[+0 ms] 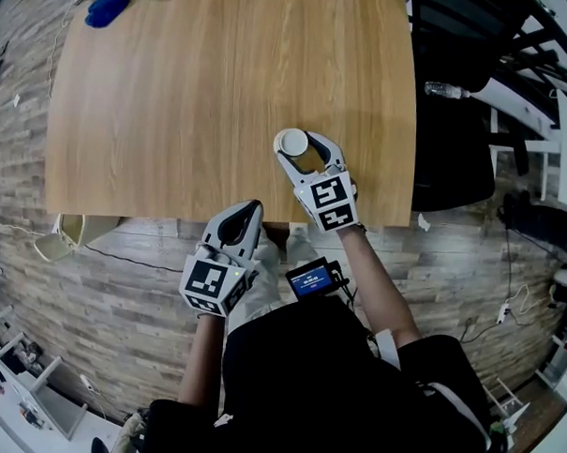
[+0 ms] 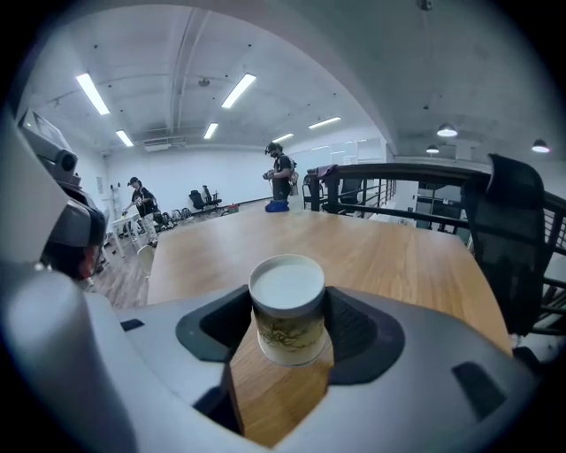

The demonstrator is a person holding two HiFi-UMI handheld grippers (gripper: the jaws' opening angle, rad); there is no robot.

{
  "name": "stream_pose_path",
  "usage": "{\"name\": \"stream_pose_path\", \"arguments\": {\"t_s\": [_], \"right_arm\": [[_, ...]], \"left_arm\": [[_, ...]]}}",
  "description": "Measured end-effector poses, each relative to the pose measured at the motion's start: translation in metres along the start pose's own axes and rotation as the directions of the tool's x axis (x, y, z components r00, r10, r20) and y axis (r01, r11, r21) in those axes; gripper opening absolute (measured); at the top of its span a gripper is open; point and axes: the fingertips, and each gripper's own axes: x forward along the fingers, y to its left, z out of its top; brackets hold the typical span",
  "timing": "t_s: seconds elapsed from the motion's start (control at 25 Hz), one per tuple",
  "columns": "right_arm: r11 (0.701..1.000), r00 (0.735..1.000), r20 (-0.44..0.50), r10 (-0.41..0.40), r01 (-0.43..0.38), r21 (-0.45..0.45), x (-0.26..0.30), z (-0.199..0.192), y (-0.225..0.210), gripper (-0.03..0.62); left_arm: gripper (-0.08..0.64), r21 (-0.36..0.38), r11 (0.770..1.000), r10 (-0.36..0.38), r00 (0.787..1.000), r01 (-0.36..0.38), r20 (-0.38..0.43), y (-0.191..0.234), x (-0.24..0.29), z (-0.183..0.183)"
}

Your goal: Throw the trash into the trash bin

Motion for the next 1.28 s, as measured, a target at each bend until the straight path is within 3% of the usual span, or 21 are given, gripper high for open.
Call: {"name": "stream_pose_path", "arguments": {"t_s": [0.28,0.44,0.68,0.96,1.16,1.28], "right_arm": [[1.0,0.992,0.126,-0.031,0.031,0.003,-0.077,0.053,0.003,0.255],[0.999,0.974,0.225,-0.03,0.025,0.023,-0.132,0.092,0.024,0.255],[0.999,0.934,0.356,0.022,-0.032,0.021,-0.195,0.13,0.045,0.255],[0.998,0.911,0.408,0.059,-0.056,-0.018,-0.218,0.129,0.045,0.255],[0.994,0.912,0.396,0.107,-0.096,-0.047,-0.218,0.125,0.05,0.255],[0.991,0.904,0.406,0.134,-0.113,-0.076,-0.205,0.141,0.05,0.255]], "left_arm": [[0.008,0.015,0.999,-0.049,0.992,0.048,0.112,-0.04,-0.015,0.035],[0.008,0.063,0.997,-0.059,0.986,0.049,0.155,-0.064,-0.037,0.056],[0.008,0.061,0.996,-0.078,0.955,0.063,0.288,-0.092,-0.059,0.096],[0.008,0.191,0.982,-0.055,0.945,-0.008,0.322,-0.118,-0.057,0.098],[0.008,0.15,0.989,-0.054,0.925,-0.003,0.375,-0.127,-0.064,0.101],[0.008,0.156,0.987,-0.022,0.919,-0.043,0.394,-0.118,-0.072,0.112]]}}
